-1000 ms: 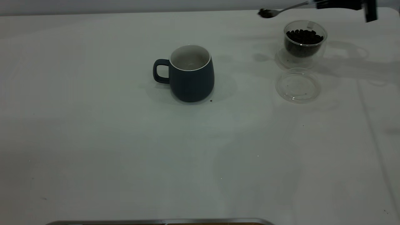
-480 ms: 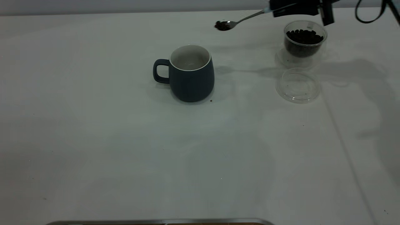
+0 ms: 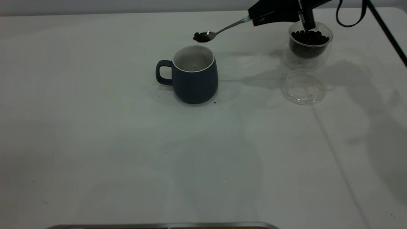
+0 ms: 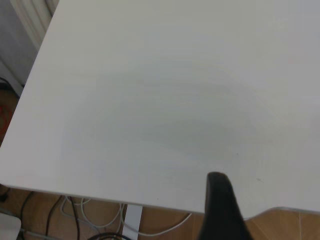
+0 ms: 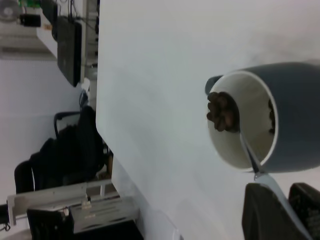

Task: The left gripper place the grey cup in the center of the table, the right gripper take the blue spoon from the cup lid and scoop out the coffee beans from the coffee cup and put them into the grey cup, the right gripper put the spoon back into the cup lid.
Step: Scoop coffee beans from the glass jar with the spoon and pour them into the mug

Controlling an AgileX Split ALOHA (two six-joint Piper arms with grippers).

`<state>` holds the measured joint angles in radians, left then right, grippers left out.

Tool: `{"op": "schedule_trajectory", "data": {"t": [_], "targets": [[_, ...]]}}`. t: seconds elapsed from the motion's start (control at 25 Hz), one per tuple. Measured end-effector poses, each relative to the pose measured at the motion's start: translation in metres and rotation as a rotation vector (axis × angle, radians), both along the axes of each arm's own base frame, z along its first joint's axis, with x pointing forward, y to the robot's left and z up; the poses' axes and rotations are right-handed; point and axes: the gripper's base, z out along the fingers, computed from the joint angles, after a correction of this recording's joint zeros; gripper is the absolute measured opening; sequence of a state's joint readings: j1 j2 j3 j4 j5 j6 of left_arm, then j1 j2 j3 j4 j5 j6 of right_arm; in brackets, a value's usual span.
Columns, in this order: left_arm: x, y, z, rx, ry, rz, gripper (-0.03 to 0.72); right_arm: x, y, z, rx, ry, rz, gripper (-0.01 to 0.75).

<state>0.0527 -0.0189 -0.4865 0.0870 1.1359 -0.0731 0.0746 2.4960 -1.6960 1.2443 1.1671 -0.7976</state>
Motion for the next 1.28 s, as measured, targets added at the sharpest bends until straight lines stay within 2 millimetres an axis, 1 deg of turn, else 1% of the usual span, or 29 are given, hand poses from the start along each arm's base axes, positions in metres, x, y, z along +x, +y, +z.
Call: {"op": "schedule_trajectory", "data": {"t": [0.12, 0.24, 0.44, 0.6, 0.8, 0.92, 1.08, 1.16, 1.24, 1.28], "targets": [[0.000, 0.000, 0.000, 0.000, 0.000, 0.000, 0.555, -0.002, 0.006, -0.006, -0.002, -0.009, 0.024, 0.099], [0.000, 0.000, 0.000, 0.000, 0.000, 0.000, 0.555, -0.004, 0.010, -0.007, -0.013, -0.062, 0.073, 0.099], [0.000, 0.000, 0.000, 0.000, 0.000, 0.000, 0.555, -0.004, 0.011, -0.008, -0.018, -0.158, 0.126, 0.099], [0.000, 0.000, 0.000, 0.000, 0.000, 0.000, 0.555, -0.001, 0.011, -0.010, -0.052, -0.271, 0.155, 0.099], [0.000, 0.000, 0.000, 0.000, 0.000, 0.000, 0.555, -0.001, 0.020, -0.009, -0.091, -0.460, 0.259, 0.099], [0.000, 0.000, 0.000, 0.000, 0.000, 0.000, 0.555, -0.001, 0.025, -0.001, -0.126, -0.544, 0.300, 0.099], [0.000, 0.000, 0.000, 0.000, 0.000, 0.000, 0.555, 0.000, 0.027, 0.018, -0.209, -0.626, 0.357, 0.099], [0.000, 0.000, 0.000, 0.000, 0.000, 0.000, 0.555, 0.000, 0.027, 0.031, -0.253, -0.658, 0.384, 0.099], [0.000, 0.000, 0.000, 0.000, 0.000, 0.000, 0.555, -0.003, 0.026, 0.052, -0.280, -0.673, 0.402, 0.099], [0.000, 0.000, 0.000, 0.000, 0.000, 0.000, 0.555, -0.005, 0.025, 0.066, -0.286, -0.671, 0.407, 0.099]]}}
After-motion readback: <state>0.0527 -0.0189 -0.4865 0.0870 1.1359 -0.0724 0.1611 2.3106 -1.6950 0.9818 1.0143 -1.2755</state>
